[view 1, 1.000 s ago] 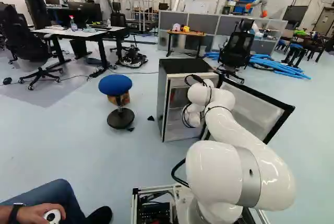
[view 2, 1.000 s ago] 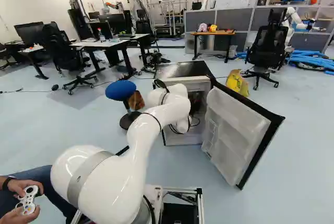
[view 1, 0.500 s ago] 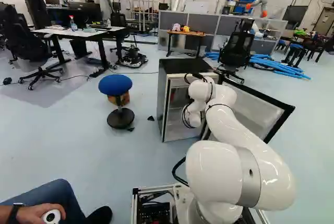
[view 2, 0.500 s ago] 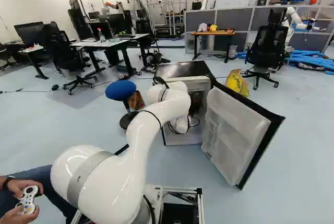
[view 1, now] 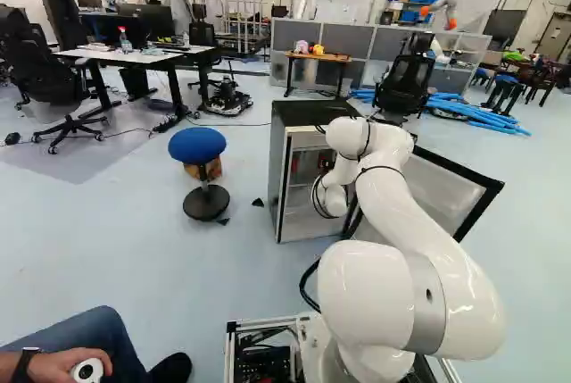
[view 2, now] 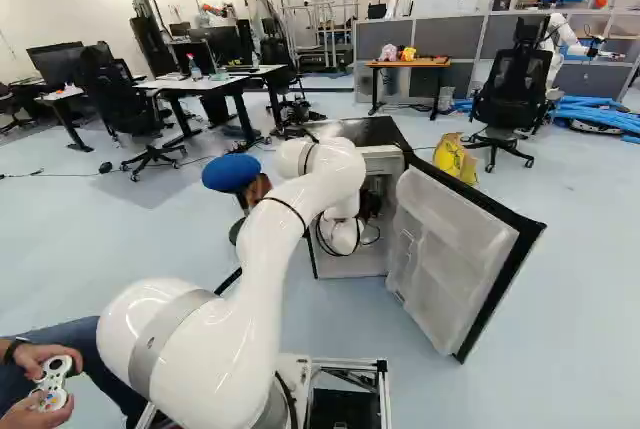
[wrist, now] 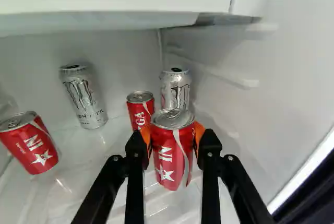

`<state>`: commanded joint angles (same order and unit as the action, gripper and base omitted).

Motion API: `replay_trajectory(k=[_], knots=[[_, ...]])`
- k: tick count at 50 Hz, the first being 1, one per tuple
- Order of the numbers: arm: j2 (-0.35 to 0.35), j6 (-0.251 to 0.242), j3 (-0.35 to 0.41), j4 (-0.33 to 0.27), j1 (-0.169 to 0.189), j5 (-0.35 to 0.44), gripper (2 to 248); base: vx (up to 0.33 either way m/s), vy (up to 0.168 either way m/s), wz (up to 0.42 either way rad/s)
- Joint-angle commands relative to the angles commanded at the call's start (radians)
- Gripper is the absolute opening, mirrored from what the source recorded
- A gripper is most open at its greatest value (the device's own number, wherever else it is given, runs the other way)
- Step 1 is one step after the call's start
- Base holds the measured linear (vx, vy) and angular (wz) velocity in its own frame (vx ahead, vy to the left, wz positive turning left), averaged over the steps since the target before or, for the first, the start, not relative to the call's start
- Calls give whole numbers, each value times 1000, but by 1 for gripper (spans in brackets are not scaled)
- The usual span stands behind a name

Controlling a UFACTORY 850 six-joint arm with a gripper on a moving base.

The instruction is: Grab a drink from the fridge

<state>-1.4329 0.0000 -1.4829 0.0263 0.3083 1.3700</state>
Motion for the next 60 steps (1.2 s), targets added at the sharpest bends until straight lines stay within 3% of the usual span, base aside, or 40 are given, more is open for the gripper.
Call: replay_trajectory(k=[30,60], knots=[[232,0,322,0,-12,0,100,0,0,0],[437,0,588,0,-29,0,100,0,0,0]])
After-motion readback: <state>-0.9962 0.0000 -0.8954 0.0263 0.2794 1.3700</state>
